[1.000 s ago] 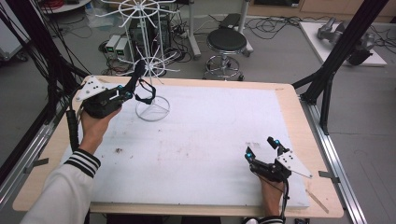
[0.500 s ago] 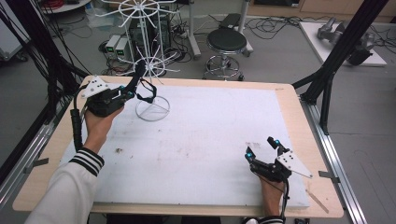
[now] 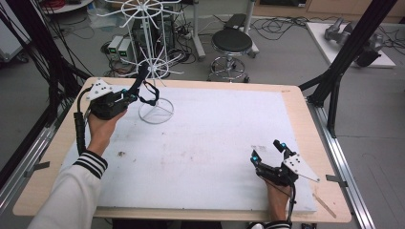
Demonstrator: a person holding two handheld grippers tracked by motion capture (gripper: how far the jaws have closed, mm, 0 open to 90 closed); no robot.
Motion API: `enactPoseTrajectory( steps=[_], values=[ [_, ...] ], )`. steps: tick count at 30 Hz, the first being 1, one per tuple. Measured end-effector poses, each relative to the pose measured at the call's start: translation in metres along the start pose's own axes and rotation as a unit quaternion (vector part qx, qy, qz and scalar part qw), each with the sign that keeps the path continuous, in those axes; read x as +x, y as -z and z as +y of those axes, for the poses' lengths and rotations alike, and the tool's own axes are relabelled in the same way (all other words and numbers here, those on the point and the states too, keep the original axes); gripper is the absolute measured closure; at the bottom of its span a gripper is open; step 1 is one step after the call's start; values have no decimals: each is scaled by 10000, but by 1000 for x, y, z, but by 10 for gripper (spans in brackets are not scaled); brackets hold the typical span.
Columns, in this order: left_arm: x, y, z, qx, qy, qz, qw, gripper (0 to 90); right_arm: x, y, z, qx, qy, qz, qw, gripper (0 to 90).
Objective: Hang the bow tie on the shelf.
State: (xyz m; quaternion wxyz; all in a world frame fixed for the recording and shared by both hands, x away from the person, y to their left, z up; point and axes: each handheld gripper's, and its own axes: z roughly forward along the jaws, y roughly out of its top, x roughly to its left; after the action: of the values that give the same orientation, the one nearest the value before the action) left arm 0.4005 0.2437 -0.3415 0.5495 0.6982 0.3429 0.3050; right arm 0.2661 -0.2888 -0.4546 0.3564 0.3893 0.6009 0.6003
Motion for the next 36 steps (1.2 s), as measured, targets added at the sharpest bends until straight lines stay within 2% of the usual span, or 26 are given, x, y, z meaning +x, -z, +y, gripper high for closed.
enactPoseTrajectory(
  steps=[13,15,17,19,22,30,36],
  values=[
    [-1,-6,-3,107,17,14,9999,779,0,0,0,-2,-49,12,10000,92],
    [-1,-8,-5,248,117,23,9996,679,0,0,0,-4,-59,15,10000,92],
    [-1,-11,-7,343,214,145,9991,461,0,0,0,6,-80,2,10000,92],
    [-1,-12,-10,341,200,289,9988,293,-1,0,0,-11,-57,-13,10000,92],
    [0,-13,-13,331,211,205,9990,160,-2,0,0,-5,-76,-2,10000,92],
    [-1,-4,-20,26,77,73,9999,131,-1,0,0,8,-79,-15,10000,92],
    [1,19,-41,-445,213,-129,9987,125,0,0,0,21,-31,-19,10000,92]
  ],
)
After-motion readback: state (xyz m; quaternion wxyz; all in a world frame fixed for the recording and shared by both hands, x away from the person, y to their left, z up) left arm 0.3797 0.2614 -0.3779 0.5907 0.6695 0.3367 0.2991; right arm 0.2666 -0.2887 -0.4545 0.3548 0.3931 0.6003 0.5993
